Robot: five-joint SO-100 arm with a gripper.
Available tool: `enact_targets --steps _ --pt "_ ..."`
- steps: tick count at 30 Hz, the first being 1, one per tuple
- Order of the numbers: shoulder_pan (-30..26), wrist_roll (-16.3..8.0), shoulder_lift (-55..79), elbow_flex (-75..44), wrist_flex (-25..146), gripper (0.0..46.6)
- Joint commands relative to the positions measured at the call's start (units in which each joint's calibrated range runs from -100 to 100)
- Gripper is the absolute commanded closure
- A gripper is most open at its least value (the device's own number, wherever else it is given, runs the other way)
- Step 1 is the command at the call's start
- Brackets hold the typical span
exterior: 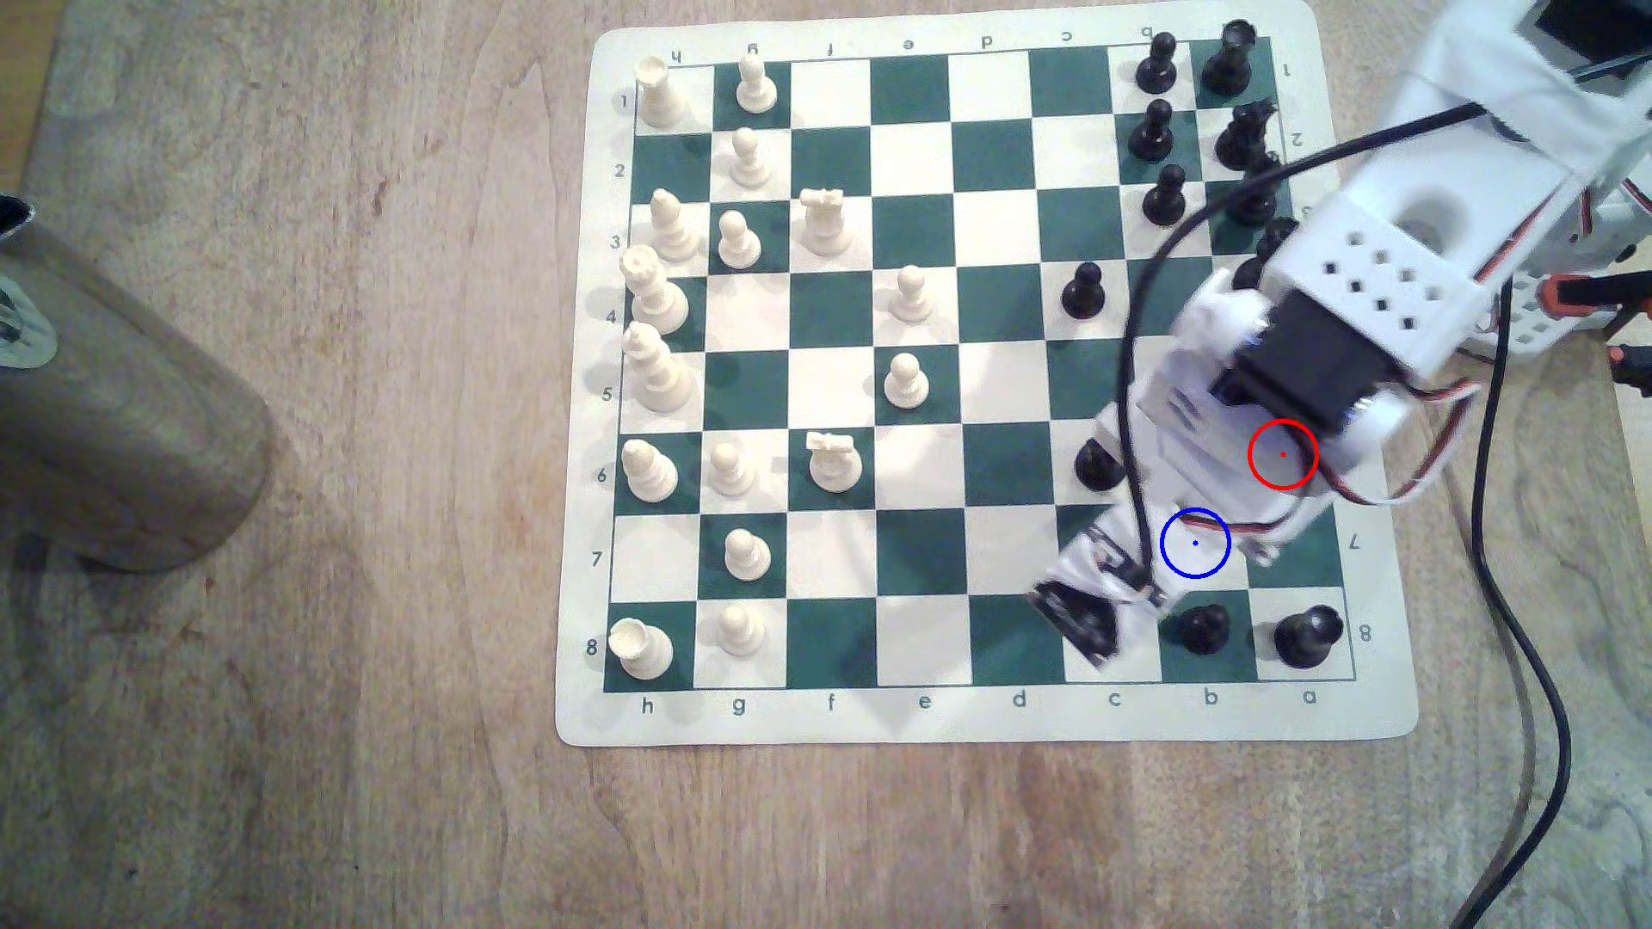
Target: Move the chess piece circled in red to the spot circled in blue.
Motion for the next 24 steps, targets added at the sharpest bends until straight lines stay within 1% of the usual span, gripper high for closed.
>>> enact_targets --steps 1,5,9,18,24 --pt "1.3 0.2 1.1 -4.0 -1.1 46.4" --pt "1.5 0.1 2.0 -3.8 -1.2 46.4" --pt "-0.3 -0.2 3.4 -3.4 -2.4 46.4" --pt "0.6 -0.1 3.9 -2.6 -2.4 46.2" --pt "-0.3 -0.2 4.4 -0.6 -3.1 46.1"
